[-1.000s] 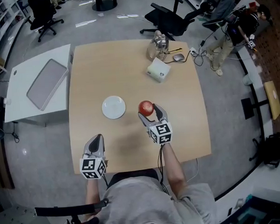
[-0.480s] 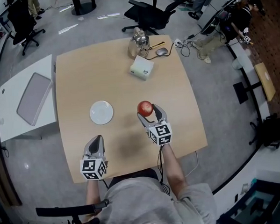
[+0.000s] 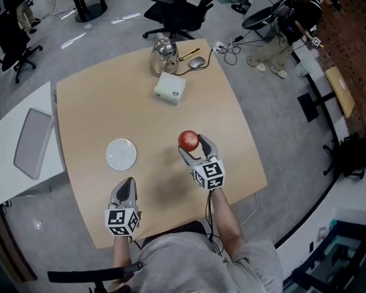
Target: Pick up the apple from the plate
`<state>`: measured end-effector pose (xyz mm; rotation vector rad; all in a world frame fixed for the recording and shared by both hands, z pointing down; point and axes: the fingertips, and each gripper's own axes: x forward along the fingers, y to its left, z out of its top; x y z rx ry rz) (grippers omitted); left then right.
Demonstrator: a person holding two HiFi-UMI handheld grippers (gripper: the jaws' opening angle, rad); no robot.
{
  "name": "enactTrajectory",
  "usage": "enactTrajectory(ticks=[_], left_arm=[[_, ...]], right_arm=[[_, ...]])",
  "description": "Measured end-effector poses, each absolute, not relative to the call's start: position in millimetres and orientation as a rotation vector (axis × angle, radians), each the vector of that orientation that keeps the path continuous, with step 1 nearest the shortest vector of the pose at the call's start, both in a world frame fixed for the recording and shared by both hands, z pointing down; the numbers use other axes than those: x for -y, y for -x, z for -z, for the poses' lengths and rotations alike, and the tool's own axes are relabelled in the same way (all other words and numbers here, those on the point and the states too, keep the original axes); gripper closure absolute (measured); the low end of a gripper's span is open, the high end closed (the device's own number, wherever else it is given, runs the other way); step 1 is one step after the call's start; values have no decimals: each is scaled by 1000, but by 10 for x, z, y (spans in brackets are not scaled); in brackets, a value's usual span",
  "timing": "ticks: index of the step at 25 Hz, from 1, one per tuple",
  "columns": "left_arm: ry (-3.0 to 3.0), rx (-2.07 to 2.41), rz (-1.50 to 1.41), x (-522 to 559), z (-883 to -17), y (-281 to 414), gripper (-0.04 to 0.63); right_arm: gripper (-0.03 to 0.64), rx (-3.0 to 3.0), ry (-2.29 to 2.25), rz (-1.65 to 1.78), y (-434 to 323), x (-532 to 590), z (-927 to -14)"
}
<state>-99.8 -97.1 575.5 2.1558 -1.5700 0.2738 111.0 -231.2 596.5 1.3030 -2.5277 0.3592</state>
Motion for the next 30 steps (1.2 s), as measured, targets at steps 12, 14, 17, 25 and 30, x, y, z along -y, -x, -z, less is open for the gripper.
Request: enactTrajectory(ticks=[12, 14, 17, 25, 30], left_arm=[[-2138, 1494, -322, 1212, -6038, 784, 575], [-2132, 1485, -331, 1264, -6101, 764, 575], [-2129, 1470, -344, 1341, -6176, 735, 575], [-2122, 1417, -380, 1476, -6392, 637, 575], [-2113, 1401, -395, 1567, -6515, 591, 575]], right_arm=[[256, 2501, -1346, -410, -1336, 2645, -6229], [256, 2492, -1347, -415, -1362, 2715, -6302], [256, 2483, -1350, -424, -1393, 2820, -6395], [256, 2465, -1353, -437, -1446, 3059, -6604], [256, 2453, -1360, -440, -1498, 3205, -6751]])
